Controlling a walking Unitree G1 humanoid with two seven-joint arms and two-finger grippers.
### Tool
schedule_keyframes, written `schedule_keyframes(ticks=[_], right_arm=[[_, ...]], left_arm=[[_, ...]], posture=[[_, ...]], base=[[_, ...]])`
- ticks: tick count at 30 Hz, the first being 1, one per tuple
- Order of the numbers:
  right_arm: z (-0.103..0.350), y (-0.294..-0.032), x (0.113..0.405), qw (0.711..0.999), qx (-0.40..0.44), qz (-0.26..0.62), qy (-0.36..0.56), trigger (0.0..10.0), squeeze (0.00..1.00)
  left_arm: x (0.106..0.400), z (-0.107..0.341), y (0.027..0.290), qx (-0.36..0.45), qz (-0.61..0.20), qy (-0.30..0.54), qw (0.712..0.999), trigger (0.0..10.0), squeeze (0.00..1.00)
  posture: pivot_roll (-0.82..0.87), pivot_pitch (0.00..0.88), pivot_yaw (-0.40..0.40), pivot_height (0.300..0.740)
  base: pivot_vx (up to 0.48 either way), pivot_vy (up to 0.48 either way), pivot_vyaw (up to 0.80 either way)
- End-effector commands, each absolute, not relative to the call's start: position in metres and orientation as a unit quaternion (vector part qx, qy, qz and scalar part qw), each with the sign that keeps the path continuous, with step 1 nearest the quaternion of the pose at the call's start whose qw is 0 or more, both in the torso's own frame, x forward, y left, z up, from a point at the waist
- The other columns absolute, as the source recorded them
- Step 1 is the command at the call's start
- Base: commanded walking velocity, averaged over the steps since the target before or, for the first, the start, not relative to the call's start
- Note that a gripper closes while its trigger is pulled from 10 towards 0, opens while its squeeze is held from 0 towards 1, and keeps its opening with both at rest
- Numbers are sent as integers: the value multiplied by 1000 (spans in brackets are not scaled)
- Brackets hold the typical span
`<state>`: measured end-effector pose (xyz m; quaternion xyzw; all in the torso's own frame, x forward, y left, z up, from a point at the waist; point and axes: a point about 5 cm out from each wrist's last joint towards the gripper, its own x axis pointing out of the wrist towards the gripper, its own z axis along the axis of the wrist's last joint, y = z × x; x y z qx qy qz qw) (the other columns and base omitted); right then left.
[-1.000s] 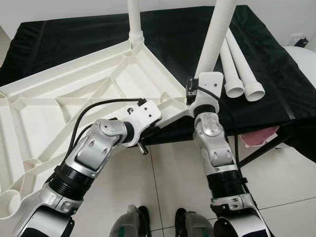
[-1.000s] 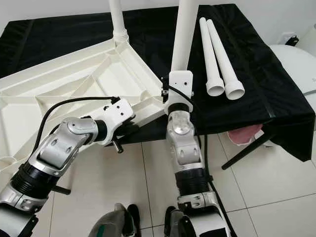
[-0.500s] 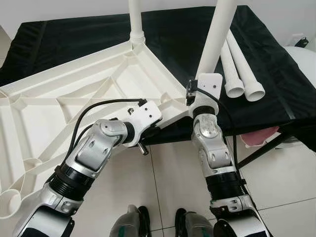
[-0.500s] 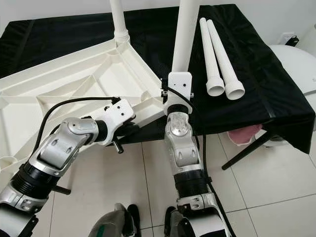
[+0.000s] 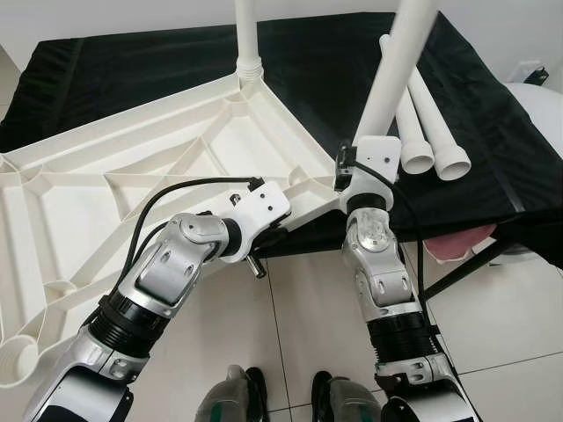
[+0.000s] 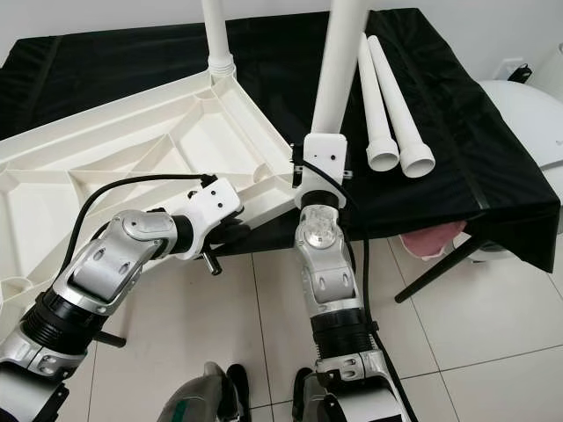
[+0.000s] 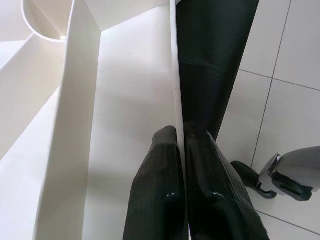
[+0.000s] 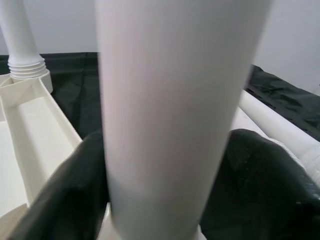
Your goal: Building children table
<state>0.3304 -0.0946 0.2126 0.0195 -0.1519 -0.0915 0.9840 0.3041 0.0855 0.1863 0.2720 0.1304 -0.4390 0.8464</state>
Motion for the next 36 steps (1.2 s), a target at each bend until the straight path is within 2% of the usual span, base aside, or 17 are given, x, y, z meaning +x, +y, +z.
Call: schedule_keyframes(ticks=[1, 10, 19, 21, 22, 23, 28, 33, 35, 36], right_arm=[[204, -90, 330, 987, 34, -85, -130, 10000, 0], [207, -92, 332, 987, 38, -70, -137, 10000, 0], [211, -110, 346, 991, 45, 9, -127, 10000, 0], [214, -121, 350, 989, 29, 62, -129, 10000, 0], [214, -121, 350, 989, 29, 62, -129, 10000, 0], [218, -129, 352, 985, 18, 104, -138, 10000, 0], [221, -131, 352, 980, 10, 138, -143, 10000, 0], [226, -137, 352, 965, -20, 220, -140, 10000, 0], [229, -137, 349, 949, -39, 280, -141, 10000, 0], [229, -137, 349, 949, -39, 280, -141, 10000, 0]], left_arm=[[306, 187, 88, 285, -428, 126, 848, 10000, 0], [305, 187, 87, 285, -428, 125, 848, 10000, 0], [306, 187, 86, 285, -429, 124, 848, 10000, 0], [306, 187, 86, 286, -429, 124, 848, 10000, 0], [306, 187, 86, 286, -429, 124, 848, 10000, 0], [306, 187, 86, 285, -429, 123, 848, 10000, 0], [306, 187, 87, 285, -428, 123, 849, 10000, 0], [307, 187, 87, 284, -425, 123, 851, 10000, 0], [307, 188, 88, 284, -424, 122, 851, 10000, 0], [307, 188, 88, 284, -424, 122, 851, 10000, 0]], posture=[[-73, 172, 38, 740], [-73, 164, 35, 740], [-80, 160, 35, 740], [-81, 163, 34, 740], [-81, 163, 34, 740], [-82, 165, 33, 740], [-84, 167, 32, 740], [-85, 169, 31, 740], [-89, 174, 29, 740], [-89, 174, 29, 740]], base=[[0, 0, 0], [0, 0, 0], [0, 0, 0], [0, 0, 0], [0, 0, 0], [0, 0, 0], [0, 0, 0], [0, 0, 0], [0, 0, 0], [0, 0, 0]])
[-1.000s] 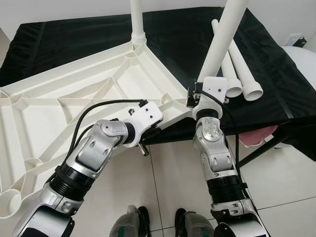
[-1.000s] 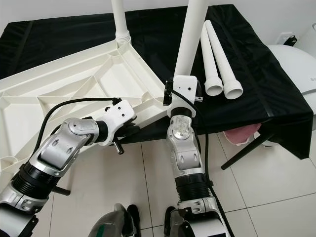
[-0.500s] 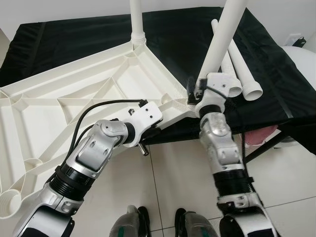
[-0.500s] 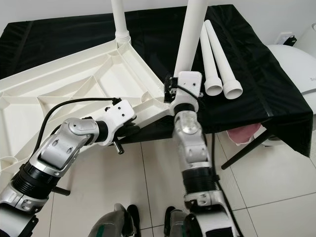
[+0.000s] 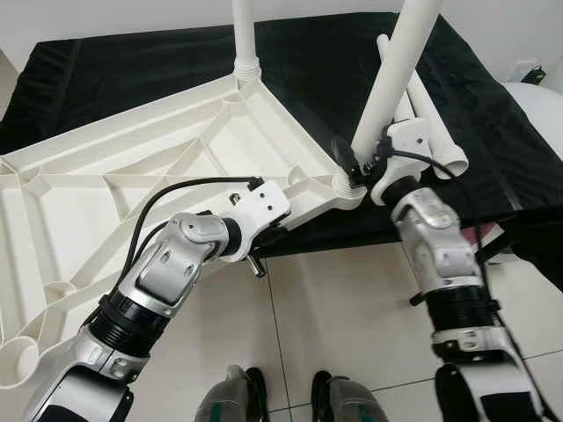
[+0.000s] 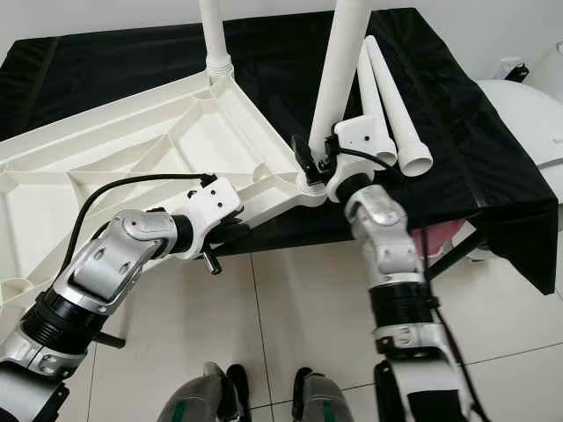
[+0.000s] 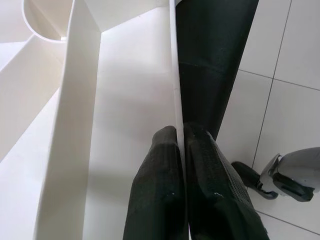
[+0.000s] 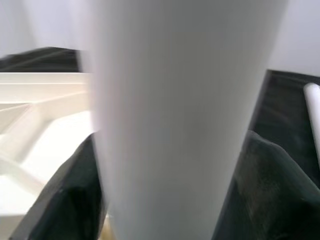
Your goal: Building children table
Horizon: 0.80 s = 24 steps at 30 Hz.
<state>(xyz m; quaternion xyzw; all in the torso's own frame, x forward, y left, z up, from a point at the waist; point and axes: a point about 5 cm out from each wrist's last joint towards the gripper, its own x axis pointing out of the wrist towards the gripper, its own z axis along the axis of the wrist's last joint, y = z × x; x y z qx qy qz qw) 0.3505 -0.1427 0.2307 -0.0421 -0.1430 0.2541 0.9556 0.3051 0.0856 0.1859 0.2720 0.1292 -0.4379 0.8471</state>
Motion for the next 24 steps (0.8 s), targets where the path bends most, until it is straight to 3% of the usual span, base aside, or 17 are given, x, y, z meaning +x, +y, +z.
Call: schedule_keyframes(ticks=[1, 5, 17, 18, 19, 20, 21, 22, 23, 24], right_arm=[[229, -138, 348, 942, -43, 303, -140, 10000, 0], [230, -145, 348, 931, -46, 338, -128, 10000, 0], [226, -166, 355, 935, -61, 334, -107, 10000, 0], [226, -168, 356, 935, -61, 332, -106, 6353, 0], [226, -168, 356, 935, -61, 332, -106, 6353, 0], [226, -170, 356, 936, -62, 331, -106, 7412, 0], [226, -172, 356, 936, -61, 329, -106, 0, 0], [226, -172, 356, 936, -61, 329, -106, 0, 0], [226, -173, 356, 936, -62, 329, -105, 10000, 0], [226, -174, 357, 936, -63, 329, -105, 10000, 0]], left_arm=[[308, 188, 87, 283, -424, 122, 852, 10000, 0], [308, 188, 87, 282, -423, 121, 852, 10000, 0], [309, 188, 88, 281, -420, 122, 854, 10000, 0], [308, 188, 88, 281, -420, 121, 854, 10000, 0], [308, 188, 88, 281, -420, 121, 854, 10000, 0], [308, 188, 88, 281, -421, 121, 854, 10000, 0], [308, 188, 88, 281, -421, 122, 854, 10000, 0], [308, 188, 88, 281, -421, 122, 854, 10000, 0], [308, 188, 88, 281, -421, 122, 854, 10000, 0], [308, 187, 87, 280, -421, 122, 854, 10000, 0]], posture=[[-90, 175, 28, 740], [-89, 177, 24, 740], [-89, 180, 22, 740], [-90, 180, 21, 740], [-90, 180, 21, 740], [-90, 180, 20, 740], [-90, 178, 21, 740], [-90, 178, 21, 740], [-91, 176, 21, 740], [-91, 176, 21, 740]], base=[[0, 0, 0], [0, 0, 0], [0, 0, 0], [0, 0, 0], [0, 0, 0], [0, 0, 0], [0, 0, 0], [0, 0, 0], [0, 0, 0], [0, 0, 0]])
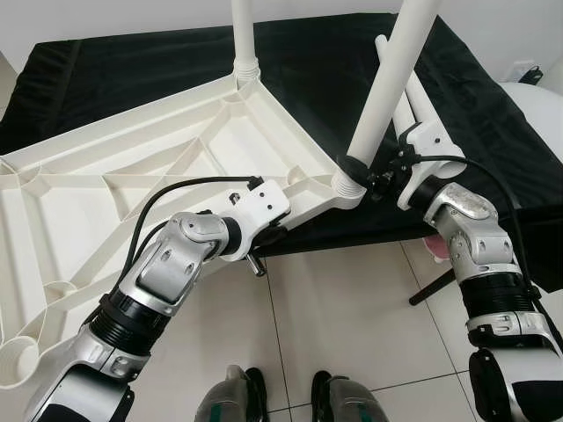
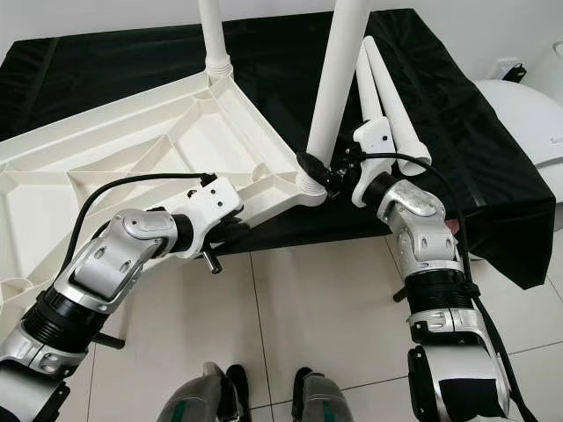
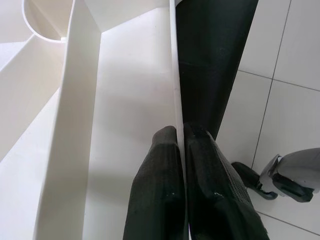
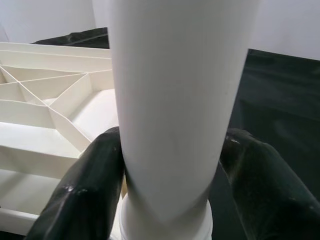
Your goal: Building children table
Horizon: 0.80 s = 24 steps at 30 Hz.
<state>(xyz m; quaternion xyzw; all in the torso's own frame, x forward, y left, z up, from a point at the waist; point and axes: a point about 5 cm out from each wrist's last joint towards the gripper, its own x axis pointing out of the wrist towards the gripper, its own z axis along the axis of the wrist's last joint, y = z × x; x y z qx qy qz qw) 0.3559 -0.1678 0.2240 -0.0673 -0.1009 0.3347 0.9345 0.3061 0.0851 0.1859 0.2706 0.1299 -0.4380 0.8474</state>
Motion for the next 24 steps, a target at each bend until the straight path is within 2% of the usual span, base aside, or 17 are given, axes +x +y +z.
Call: schedule_keyframes(ticks=[1, 13, 14, 15, 17, 18, 19, 20, 24], right_arm=[[226, -174, 357, 936, -63, 329, -105, 10000, 0], [222, -170, 359, 933, -43, 343, -101, 10000, 0], [222, -170, 359, 933, -42, 344, -102, 9098, 0], [221, -170, 360, 934, -38, 341, -103, 0, 0], [221, -169, 360, 934, -37, 341, -104, 0, 0], [221, -169, 360, 934, -36, 341, -104, 3216, 0], [221, -169, 360, 934, -36, 341, -104, 3216, 0], [220, -168, 360, 934, -36, 341, -103, 10000, 0], [220, -167, 359, 934, -34, 341, -105, 10000, 0]], left_arm=[[308, 187, 87, 280, -421, 122, 854, 10000, 0], [307, 187, 87, 283, -423, 122, 852, 10000, 0], [307, 187, 87, 283, -423, 122, 852, 10000, 0], [307, 187, 87, 283, -424, 122, 852, 10000, 0], [306, 187, 87, 284, -424, 122, 852, 10000, 0], [306, 186, 87, 284, -424, 122, 851, 10000, 0], [306, 186, 87, 284, -424, 122, 851, 10000, 0], [306, 186, 87, 284, -424, 122, 851, 10000, 0], [306, 186, 87, 285, -425, 122, 851, 10000, 0]], posture=[[-91, 176, 21, 740], [-88, 168, 21, 740], [-84, 164, 22, 740], [-83, 162, 23, 740], [-83, 162, 23, 740], [-83, 160, 24, 740], [-83, 160, 24, 740], [-83, 160, 24, 740], [-84, 160, 25, 740]], base=[[0, 0, 0], [0, 0, 0], [0, 0, 0], [0, 0, 0], [0, 0, 0], [0, 0, 0], [0, 0, 0], [0, 0, 0], [0, 0, 0]])
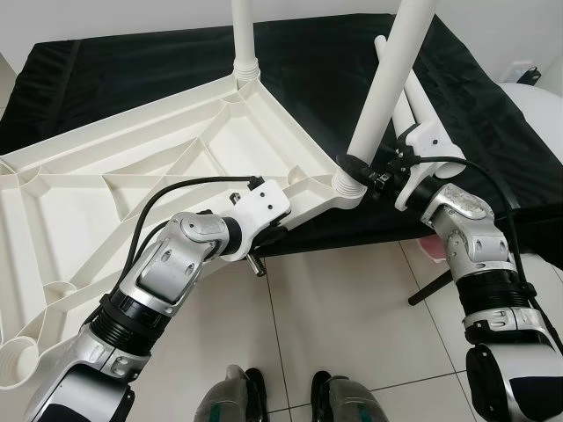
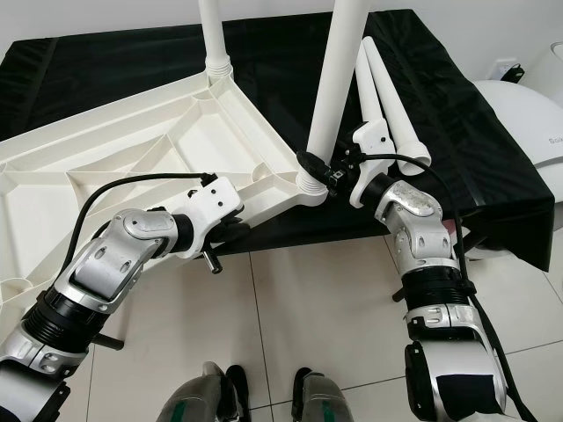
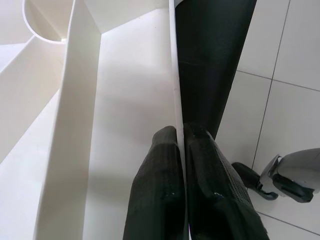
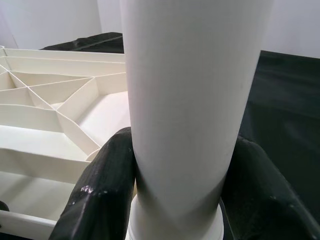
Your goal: Building children table
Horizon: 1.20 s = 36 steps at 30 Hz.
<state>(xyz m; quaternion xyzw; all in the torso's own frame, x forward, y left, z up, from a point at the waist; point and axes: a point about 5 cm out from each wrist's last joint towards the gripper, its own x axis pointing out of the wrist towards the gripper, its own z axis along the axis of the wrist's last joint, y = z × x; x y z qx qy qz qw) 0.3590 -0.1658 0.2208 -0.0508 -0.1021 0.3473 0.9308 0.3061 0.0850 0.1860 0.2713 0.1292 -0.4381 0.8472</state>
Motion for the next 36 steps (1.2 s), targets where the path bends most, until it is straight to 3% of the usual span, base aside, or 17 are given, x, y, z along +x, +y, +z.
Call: schedule_keyframes(ticks=[1, 36], right_arm=[[220, -166, 359, 934, -30, 341, -105, 10000, 0], [220, -130, 341, 963, 25, 227, -145, 10000, 0]], left_arm=[[306, 186, 87, 285, -425, 122, 850, 10000, 0], [307, 187, 89, 286, -424, 123, 851, 10000, 0]], posture=[[-84, 160, 25, 740], [-85, 183, 33, 740]], base=[[0, 0, 0], [0, 0, 0]])
